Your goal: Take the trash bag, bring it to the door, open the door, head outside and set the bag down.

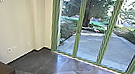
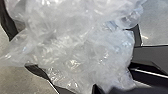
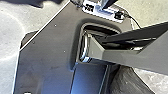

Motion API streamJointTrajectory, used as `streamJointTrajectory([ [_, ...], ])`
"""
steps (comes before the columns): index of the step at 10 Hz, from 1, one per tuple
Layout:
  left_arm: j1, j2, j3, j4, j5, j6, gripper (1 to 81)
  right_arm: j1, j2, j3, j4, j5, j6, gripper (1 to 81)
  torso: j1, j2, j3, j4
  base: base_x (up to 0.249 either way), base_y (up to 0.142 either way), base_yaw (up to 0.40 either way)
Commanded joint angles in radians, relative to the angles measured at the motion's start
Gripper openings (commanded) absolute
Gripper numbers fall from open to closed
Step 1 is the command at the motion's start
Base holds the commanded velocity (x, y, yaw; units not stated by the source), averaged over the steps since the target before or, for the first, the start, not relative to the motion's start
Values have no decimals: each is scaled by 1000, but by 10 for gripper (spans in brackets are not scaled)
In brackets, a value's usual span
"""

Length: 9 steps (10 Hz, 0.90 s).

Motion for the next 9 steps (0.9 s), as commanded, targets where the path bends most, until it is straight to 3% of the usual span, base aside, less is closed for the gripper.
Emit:
streamJointTrajectory([
  [1,-45,1,4,9,71,10,10,38,0,0,-3,-57,0,811,0,0,0,0,0,0,-287],
  [9,-45,1,4,9,72,10,10,36,2,0,-3,-57,0,811,0,0,0,0,0,0,-285],
])
